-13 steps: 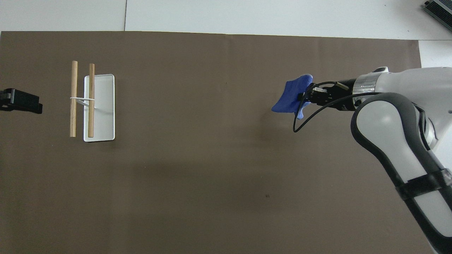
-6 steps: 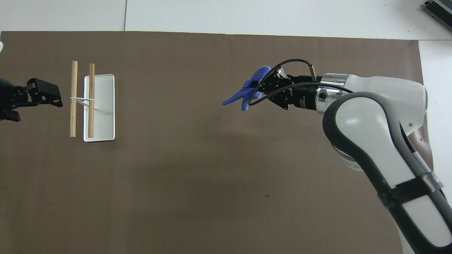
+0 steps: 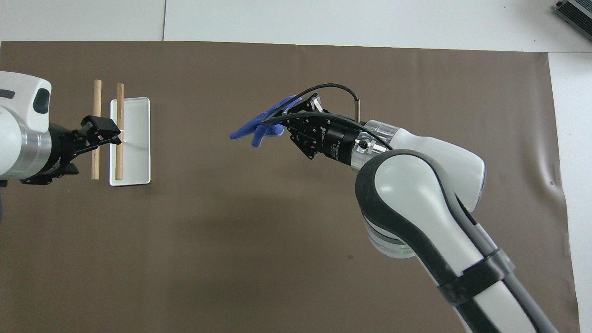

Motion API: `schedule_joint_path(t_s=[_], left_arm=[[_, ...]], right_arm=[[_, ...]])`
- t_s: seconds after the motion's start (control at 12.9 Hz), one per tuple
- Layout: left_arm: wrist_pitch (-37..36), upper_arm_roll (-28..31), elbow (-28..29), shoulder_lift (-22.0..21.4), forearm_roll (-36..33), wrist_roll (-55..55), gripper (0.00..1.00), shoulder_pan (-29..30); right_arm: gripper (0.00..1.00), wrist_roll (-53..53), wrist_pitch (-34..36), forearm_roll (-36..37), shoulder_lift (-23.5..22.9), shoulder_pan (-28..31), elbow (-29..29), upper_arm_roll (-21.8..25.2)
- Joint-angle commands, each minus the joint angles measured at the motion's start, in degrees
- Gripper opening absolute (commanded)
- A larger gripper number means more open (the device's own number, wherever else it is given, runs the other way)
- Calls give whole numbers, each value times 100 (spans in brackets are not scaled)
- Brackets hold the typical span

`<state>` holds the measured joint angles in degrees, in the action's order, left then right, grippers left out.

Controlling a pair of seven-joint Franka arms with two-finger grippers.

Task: Right arm passes towel to left arm to hang
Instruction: 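Carry the towel toward the left gripper and let it grasp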

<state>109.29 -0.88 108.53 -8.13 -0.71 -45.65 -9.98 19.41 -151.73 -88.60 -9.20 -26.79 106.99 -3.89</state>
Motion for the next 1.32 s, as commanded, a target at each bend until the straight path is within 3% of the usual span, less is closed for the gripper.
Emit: schedule_joint_path(t_s=[0.0,0.16,0.39,1.09,1.24], left_arm=[[539,1,493,-320,411,-837,100,-57],[1003,-200,703,-329,730,-1986,100,-57],[2259,-596,1231,-312,730,-4096,100,-57],[3044,-1176,1329,-145,765,-5410,100,-83],[3185,-1247,1329,-136,765,-5621,85,-83]], right_arm=[[0,98,-418,-778,-64,-326,-91,2],[0,89,-489,-1254,-55,-379,-91,-7],[0,89,-980,-1930,-99,-765,-309,-24],[0,98,-1122,-2635,-169,-801,-530,-24],[0,89,-1122,-2654,-169,-897,-548,-24]])
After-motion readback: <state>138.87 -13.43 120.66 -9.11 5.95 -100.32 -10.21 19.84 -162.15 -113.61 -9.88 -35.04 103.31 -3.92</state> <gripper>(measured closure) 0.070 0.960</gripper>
